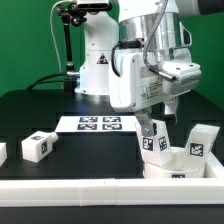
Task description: Assemble stool
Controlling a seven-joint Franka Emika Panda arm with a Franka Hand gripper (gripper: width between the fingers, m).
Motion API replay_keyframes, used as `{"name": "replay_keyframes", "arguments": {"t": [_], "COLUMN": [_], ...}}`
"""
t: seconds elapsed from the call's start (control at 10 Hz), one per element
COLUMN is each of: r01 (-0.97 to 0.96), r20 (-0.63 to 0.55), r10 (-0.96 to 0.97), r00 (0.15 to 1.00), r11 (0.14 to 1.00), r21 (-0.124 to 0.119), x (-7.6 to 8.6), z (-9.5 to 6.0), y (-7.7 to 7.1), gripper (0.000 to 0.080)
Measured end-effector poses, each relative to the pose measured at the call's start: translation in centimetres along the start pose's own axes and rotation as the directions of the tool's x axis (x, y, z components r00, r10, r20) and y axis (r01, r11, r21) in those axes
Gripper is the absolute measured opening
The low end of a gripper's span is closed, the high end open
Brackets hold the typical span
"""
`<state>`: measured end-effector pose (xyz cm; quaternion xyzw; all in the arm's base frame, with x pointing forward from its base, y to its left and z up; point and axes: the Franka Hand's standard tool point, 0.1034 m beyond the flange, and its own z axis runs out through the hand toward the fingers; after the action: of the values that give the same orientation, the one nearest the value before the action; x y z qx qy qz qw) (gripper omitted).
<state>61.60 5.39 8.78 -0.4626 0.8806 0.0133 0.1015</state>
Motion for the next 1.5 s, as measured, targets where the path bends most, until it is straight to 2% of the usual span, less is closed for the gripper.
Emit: {"name": "replay_keyframes", "arguments": {"t": [0.1, 0.3, 0.5, 0.7, 0.8, 1.0, 1.1, 1.5], "r01": [0.02, 0.048, 0.076, 0.188, 0.382, 0.615, 0.706, 0.86], "r20": [0.014, 0.036, 0.031, 0.026, -0.011, -0.032, -0.035, -0.024], "r10": [-0.02, -0.049, -0.076, -0.188, -0.382, -0.615, -0.708, -0.863], "r00": [1.0, 0.998, 0.997, 0.982, 0.924, 0.787, 0.705, 0.505], "r11": [1.0, 0.998, 0.997, 0.982, 0.924, 0.788, 0.706, 0.506], "r21": [0.012, 0.029, 0.027, 0.028, -0.01, -0.027, -0.056, -0.063], "x": [-0.2, -0.7, -0.6, -0.6, -0.7, -1.0, -1.2, -1.1], "z": [-0.9, -2.4, -2.1, -2.1, -1.9, -1.8, -1.9, -1.9], "y": [-0.5, -1.2, -1.1, -1.0, -0.9, -1.1, -0.9, -1.1], "gripper": [0.063, 0.0644, 0.0648, 0.0648, 0.0648, 0.0648, 0.0648, 0.0648]}}
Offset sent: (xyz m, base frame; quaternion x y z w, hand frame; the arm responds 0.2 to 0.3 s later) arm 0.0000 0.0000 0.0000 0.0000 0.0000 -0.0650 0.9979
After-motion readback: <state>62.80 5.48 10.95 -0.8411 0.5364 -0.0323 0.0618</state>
